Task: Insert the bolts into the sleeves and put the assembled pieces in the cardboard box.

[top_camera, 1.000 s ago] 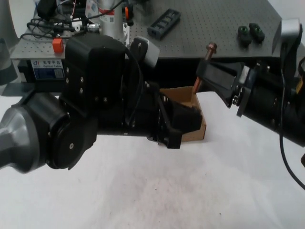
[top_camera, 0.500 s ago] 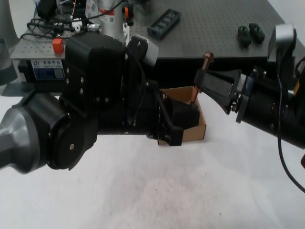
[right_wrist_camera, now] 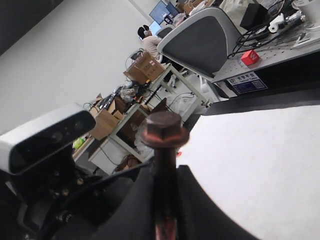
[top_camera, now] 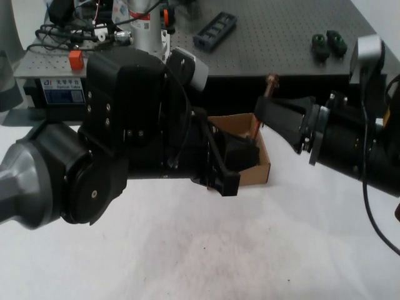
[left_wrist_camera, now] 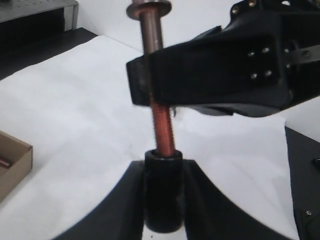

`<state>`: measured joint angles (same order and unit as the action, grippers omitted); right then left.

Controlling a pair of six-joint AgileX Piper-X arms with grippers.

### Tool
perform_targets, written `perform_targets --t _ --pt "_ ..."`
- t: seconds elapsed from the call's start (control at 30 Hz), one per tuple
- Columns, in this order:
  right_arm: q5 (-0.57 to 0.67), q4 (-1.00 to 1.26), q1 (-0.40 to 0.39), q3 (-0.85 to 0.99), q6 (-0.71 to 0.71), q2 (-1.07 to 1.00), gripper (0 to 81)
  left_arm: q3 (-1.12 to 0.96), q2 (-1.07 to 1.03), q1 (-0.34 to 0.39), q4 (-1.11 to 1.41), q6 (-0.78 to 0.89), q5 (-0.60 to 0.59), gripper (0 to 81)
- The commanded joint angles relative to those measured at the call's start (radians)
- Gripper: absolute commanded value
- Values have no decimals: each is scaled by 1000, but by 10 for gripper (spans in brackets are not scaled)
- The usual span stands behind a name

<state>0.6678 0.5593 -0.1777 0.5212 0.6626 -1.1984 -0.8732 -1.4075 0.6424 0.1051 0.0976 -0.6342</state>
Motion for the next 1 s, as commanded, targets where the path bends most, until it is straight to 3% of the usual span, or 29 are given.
perform_targets --t 0.0,0.3,0.33,0.47,0.6,0.77,0.97 --pt "46 -38 -8 2 -30 6 29 -8 13 -2 32 -17 -6 6" --pt "122 -46 -8 2 -56 6 30 -8 13 -2 32 -34 -4 6" --pt "132 -43 -8 2 -60 6 80 -8 13 -2 32 -34 -4 6" --pt "128 -43 -8 2 -72 6 427 -8 13 -2 47 -34 -4 6" --pt "146 -44 61 4 -72 22 382 -8 13 -2 116 -25 29 6" --pt "174 -137 268 4 -72 97 378 -60 -39 -9 158 124 377 6" --pt "165 -317 424 4 -85 124 378 -413 -330 -51 -27 312 398 6"
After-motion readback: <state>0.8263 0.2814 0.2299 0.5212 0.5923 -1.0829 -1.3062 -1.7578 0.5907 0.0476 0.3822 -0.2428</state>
